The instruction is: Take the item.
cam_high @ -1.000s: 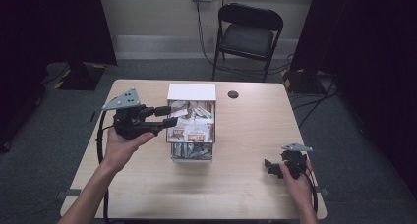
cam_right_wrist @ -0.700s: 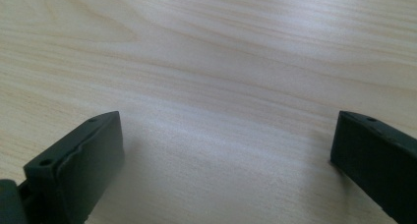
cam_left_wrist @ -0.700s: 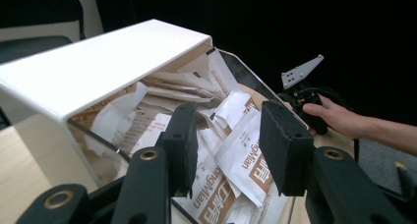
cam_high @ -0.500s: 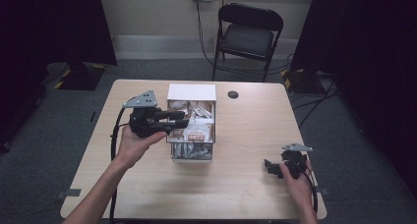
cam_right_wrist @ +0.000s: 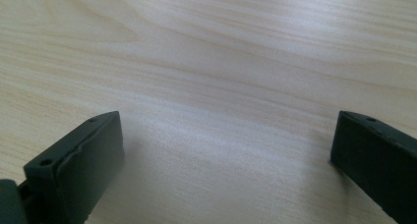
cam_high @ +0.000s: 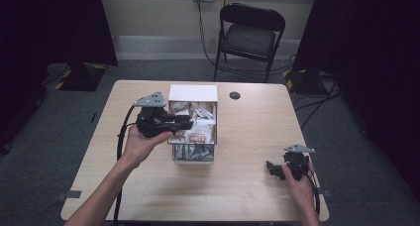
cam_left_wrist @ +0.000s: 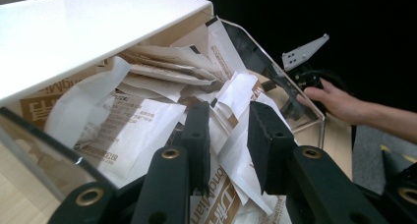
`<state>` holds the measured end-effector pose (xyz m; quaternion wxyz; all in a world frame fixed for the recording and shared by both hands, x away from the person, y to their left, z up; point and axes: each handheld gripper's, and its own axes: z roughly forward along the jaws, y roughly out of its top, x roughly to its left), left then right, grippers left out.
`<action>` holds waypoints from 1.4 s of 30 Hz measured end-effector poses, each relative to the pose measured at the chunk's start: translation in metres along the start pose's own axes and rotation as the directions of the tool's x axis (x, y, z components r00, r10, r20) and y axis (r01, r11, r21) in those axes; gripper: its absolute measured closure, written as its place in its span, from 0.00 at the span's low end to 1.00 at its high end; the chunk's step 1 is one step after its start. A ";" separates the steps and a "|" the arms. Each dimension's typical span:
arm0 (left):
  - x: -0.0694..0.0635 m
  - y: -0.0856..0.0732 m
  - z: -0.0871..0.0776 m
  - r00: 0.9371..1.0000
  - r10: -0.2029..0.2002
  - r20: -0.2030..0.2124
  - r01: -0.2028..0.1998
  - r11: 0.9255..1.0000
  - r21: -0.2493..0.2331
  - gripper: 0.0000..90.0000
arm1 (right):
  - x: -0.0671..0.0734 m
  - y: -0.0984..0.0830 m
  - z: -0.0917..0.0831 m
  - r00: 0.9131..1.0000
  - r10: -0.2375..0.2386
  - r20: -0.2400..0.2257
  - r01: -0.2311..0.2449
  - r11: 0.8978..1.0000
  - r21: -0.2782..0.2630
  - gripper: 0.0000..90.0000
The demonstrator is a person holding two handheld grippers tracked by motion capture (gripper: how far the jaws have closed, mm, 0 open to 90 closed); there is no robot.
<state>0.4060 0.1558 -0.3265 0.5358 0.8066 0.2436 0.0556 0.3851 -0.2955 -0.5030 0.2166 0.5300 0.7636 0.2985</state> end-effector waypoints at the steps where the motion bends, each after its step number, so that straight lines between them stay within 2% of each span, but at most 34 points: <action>1: -0.002 0.000 0.001 1.000 0.006 0.001 -0.006 1.000 0.008 0.79 | 0.000 0.000 0.000 1.000 0.000 0.000 0.000 1.000 0.000 0.00; 5: -0.002 -0.001 0.002 1.000 0.010 0.014 -0.011 1.000 0.012 0.85 | 0.000 0.000 0.000 1.000 0.000 0.000 0.000 1.000 0.000 0.00; 7: -0.002 -0.003 0.002 0.999 0.043 0.031 -0.043 0.999 0.012 0.91 | 0.000 0.000 0.000 1.000 0.000 0.000 0.000 1.000 0.000 0.00; 11: 0.001 -0.005 -0.002 0.998 0.020 0.068 -0.020 1.000 -0.007 0.98 | 0.000 0.000 0.000 1.000 -0.001 0.000 0.001 1.000 0.000 0.00; 17: -0.004 -0.002 -0.006 0.995 0.037 0.087 -0.036 0.999 -0.012 1.00 | 0.000 0.000 0.000 1.000 0.000 0.000 0.000 1.000 0.000 0.00; 20: -0.011 0.001 -0.009 0.995 0.056 0.083 -0.055 0.998 -0.016 1.00 | 0.000 0.000 0.000 1.000 -0.001 0.000 0.001 1.000 0.000 0.00; 22: -0.017 0.000 -0.011 0.992 0.057 0.110 -0.054 0.998 -0.022 1.00 | 0.000 0.000 0.000 1.000 0.000 0.000 0.000 1.000 0.000 0.00; 24: -0.022 0.001 -0.012 0.991 0.071 0.110 -0.069 0.997 -0.021 1.00 | 0.000 0.000 0.000 1.000 0.000 0.000 0.000 1.000 0.000 0.00; 30: -0.024 0.001 -0.007 0.988 0.088 0.129 -0.090 0.996 0.005 0.95 | 0.000 0.000 0.000 1.000 -0.001 0.000 0.001 1.000 0.000 0.00; 33: -0.023 0.001 -0.003 0.989 0.079 0.124 -0.079 0.997 -0.001 0.93 | 0.000 0.000 0.000 1.000 -0.001 0.000 0.001 1.000 0.000 0.00; 40: -0.023 0.001 0.007 0.991 0.077 0.111 -0.080 0.997 0.017 0.80 | 0.000 0.000 0.000 1.000 0.000 0.000 0.000 1.000 0.000 0.00; 42: -0.023 0.001 0.011 0.989 0.077 0.125 -0.080 0.997 0.022 0.79 | 0.000 0.000 0.000 1.000 -0.001 0.000 0.001 1.000 0.000 0.00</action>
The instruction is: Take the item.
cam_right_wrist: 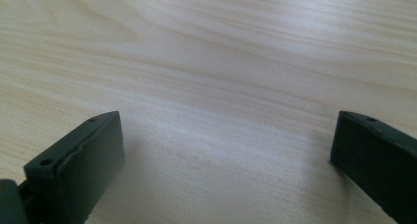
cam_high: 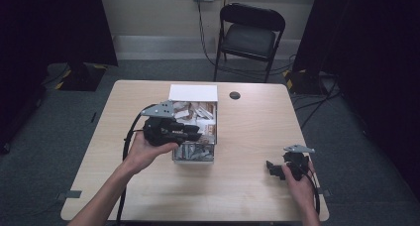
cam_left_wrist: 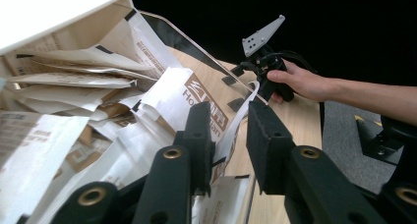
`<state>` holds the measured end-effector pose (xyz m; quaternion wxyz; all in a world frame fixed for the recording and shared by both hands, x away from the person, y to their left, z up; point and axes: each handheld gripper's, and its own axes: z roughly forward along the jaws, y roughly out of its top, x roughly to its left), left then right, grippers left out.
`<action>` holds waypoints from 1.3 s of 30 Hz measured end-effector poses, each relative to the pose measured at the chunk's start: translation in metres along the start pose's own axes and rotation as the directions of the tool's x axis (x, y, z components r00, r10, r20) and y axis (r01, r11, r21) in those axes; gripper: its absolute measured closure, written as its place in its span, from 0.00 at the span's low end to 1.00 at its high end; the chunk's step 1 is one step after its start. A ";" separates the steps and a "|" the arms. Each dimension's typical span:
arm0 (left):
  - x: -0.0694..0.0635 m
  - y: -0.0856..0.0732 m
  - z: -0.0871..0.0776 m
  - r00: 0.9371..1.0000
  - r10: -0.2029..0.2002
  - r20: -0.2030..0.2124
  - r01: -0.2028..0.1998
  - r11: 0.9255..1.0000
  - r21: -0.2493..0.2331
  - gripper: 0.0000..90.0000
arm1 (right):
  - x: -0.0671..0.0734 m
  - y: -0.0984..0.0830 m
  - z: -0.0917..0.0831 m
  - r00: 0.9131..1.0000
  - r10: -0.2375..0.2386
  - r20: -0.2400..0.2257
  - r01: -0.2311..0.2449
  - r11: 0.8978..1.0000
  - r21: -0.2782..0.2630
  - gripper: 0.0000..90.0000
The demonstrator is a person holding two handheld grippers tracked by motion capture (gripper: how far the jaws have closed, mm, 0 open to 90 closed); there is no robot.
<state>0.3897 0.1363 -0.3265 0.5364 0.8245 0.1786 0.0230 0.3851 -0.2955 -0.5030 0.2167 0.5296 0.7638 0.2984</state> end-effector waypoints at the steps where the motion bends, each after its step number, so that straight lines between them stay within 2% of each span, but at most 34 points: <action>1: 0.000 0.000 0.001 1.000 -0.002 0.005 0.002 1.000 -0.003 0.79 | 0.000 0.000 0.000 1.000 0.000 0.000 0.000 1.000 0.000 0.00; 2: 0.000 0.000 0.002 1.000 -0.005 0.010 0.005 1.000 -0.005 0.78 | 0.000 0.000 0.000 1.000 0.000 0.000 0.000 1.000 0.000 0.00; 8: -0.001 -0.002 0.005 1.000 0.004 -0.027 -0.004 1.000 -0.004 0.74 | 0.000 0.000 0.000 1.000 0.000 0.000 0.000 1.000 0.000 0.00; 11: -0.003 -0.002 0.007 1.000 0.008 -0.018 -0.008 1.000 -0.009 0.74 | 0.000 0.000 0.000 1.000 0.000 0.000 0.000 1.000 0.000 0.00; 13: -0.004 -0.002 0.009 1.000 0.024 -0.015 -0.024 1.000 0.004 0.78 | 0.000 0.000 0.000 1.000 0.000 0.000 0.000 1.000 0.000 0.00; 16: -0.003 -0.003 0.009 1.000 0.031 0.003 -0.031 1.000 0.004 0.91 | 0.000 0.000 0.000 1.000 0.000 0.000 0.000 1.000 0.000 0.00; 21: -0.002 -0.004 0.007 0.999 0.036 0.005 -0.036 0.999 -0.010 0.99 | 0.000 0.000 0.000 1.000 0.000 0.001 0.000 1.000 0.000 0.00; 31: 0.002 -0.006 0.005 0.999 -0.006 0.038 0.007 1.000 -0.026 1.00 | 0.000 0.000 0.000 1.000 0.000 0.000 0.000 1.000 0.000 0.00; 39: 0.006 -0.006 -0.001 0.999 -0.030 0.029 0.031 0.998 -0.053 1.00 | 0.000 0.000 0.000 1.000 -0.001 0.000 0.001 1.000 0.000 0.00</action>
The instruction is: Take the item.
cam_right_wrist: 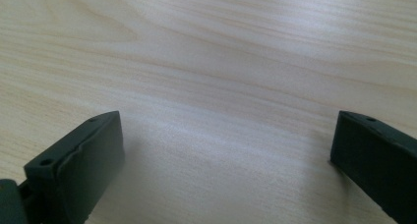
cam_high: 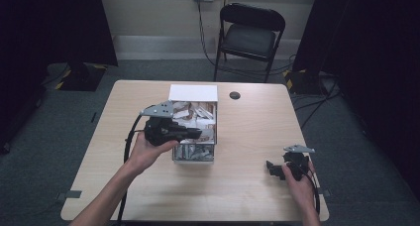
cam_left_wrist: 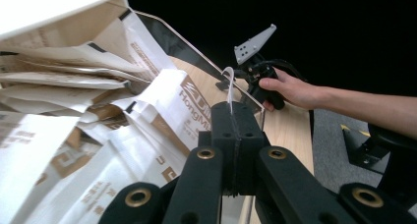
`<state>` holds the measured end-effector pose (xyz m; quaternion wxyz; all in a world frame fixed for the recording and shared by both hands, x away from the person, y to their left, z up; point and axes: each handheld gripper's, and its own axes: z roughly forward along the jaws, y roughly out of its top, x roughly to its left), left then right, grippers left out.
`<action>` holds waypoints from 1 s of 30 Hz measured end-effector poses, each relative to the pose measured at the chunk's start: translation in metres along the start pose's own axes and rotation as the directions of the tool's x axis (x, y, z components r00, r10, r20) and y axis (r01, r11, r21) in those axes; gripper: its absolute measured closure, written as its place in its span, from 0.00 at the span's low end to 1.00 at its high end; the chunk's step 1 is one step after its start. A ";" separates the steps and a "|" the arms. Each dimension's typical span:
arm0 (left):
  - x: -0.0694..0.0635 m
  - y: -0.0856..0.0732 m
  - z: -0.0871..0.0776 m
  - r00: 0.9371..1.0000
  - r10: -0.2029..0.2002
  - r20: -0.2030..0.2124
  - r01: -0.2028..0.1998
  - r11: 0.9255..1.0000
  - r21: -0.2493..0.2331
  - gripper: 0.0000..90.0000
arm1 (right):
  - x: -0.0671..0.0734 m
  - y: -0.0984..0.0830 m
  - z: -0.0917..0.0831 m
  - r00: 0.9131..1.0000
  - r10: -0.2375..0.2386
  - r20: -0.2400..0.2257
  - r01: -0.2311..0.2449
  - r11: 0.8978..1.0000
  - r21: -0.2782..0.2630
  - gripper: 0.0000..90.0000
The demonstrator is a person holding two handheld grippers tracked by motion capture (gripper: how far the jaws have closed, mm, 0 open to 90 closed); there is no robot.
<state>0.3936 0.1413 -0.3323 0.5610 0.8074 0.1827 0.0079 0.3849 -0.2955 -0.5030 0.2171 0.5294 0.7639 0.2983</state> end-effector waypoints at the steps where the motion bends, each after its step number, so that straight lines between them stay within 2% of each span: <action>1: 0.000 0.000 -0.001 1.000 -0.004 0.002 0.004 1.000 -0.003 1.00 | 0.000 0.000 0.000 1.000 0.001 0.001 -0.001 1.000 0.000 0.00; 9: 0.002 0.000 -0.005 1.000 -0.011 -0.003 0.011 1.000 -0.020 1.00 | 0.000 0.000 0.000 1.000 0.001 0.002 -0.001 1.000 0.000 0.00; 12: 0.004 0.000 -0.007 0.999 -0.039 -0.013 0.039 0.999 -0.034 1.00 | 0.000 0.000 0.000 1.000 0.001 0.001 -0.001 1.000 0.000 0.00; 21: 0.005 0.000 -0.019 0.998 -0.039 -0.040 0.036 0.997 -0.064 1.00 | 0.000 0.000 0.000 1.000 0.001 0.001 -0.001 1.000 0.000 0.00; 27: 0.006 0.002 -0.028 0.998 -0.038 -0.044 0.034 0.996 -0.087 1.00 | 0.000 0.000 0.000 1.000 0.001 0.001 -0.001 1.000 0.000 0.00; 30: 0.007 0.002 -0.031 0.998 -0.035 -0.053 0.030 0.996 -0.086 1.00 | 0.000 0.000 0.000 1.000 0.001 0.001 -0.001 1.000 0.000 0.00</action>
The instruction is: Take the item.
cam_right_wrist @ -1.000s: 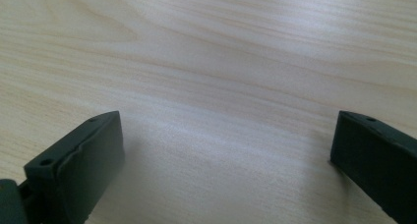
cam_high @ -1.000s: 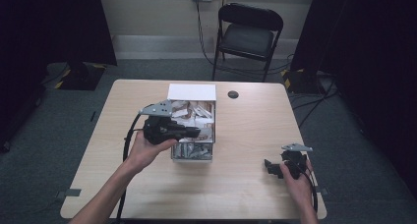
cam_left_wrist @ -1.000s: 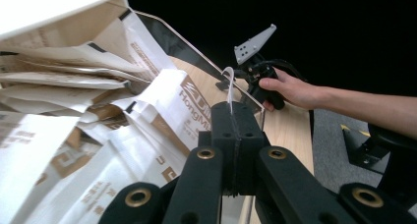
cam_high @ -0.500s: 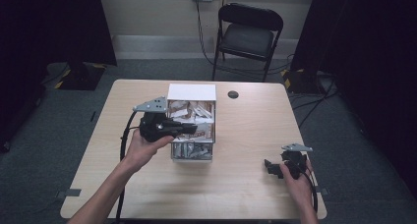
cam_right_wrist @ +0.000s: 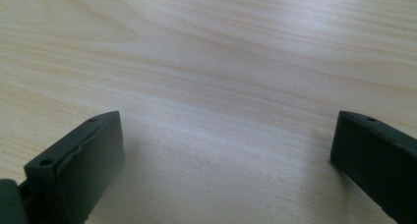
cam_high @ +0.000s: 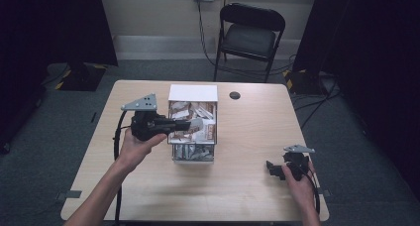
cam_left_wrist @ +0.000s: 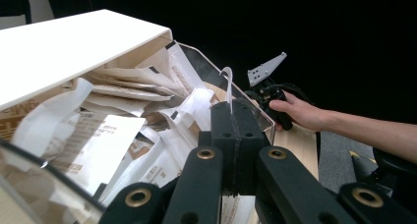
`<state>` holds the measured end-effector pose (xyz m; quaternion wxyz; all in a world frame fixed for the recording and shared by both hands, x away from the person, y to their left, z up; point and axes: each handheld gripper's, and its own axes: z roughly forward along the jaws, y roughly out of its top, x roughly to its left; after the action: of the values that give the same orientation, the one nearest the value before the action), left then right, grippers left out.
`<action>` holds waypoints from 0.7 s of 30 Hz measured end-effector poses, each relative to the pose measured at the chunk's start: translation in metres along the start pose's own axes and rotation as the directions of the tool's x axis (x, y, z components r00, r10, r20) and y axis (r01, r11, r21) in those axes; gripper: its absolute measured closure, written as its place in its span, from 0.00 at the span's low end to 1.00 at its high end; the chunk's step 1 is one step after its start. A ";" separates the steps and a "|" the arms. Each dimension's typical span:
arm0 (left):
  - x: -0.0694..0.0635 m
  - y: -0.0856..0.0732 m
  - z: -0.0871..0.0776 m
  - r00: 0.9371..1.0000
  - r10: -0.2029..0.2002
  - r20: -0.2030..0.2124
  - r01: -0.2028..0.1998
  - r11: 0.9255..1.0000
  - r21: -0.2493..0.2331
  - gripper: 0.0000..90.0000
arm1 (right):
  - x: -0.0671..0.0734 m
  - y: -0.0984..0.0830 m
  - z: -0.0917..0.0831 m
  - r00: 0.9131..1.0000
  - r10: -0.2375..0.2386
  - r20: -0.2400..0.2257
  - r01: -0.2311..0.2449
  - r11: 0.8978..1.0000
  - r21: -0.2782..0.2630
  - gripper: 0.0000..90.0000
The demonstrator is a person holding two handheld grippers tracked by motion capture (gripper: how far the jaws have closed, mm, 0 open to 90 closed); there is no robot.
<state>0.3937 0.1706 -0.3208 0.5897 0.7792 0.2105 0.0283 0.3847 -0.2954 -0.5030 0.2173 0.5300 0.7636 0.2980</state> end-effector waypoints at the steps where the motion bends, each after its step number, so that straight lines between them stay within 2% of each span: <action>1: 0.000 0.000 -0.001 1.000 -0.005 -0.001 0.005 1.000 -0.004 1.00 | 0.000 0.000 0.000 1.000 0.000 0.000 0.000 1.000 0.000 0.00; 5: 0.001 0.001 -0.004 0.999 -0.008 -0.031 0.008 1.000 0.000 1.00 | 0.000 0.000 0.000 1.000 0.000 0.000 0.000 1.000 0.000 0.00; 16: -0.003 0.006 -0.012 0.999 0.010 -0.036 -0.011 1.000 -0.021 1.00 | 0.000 0.000 0.000 1.000 0.000 0.000 0.000 1.000 0.000 0.00; 21: -0.001 0.007 -0.020 0.999 -0.002 -0.047 0.000 1.000 -0.032 1.00 | 0.000 0.000 0.000 1.000 0.000 0.000 0.000 1.000 0.000 0.00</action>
<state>0.3890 0.1873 -0.3084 0.5968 0.7688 0.2243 0.0497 0.3847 -0.2954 -0.5030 0.2173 0.5301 0.7635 0.2980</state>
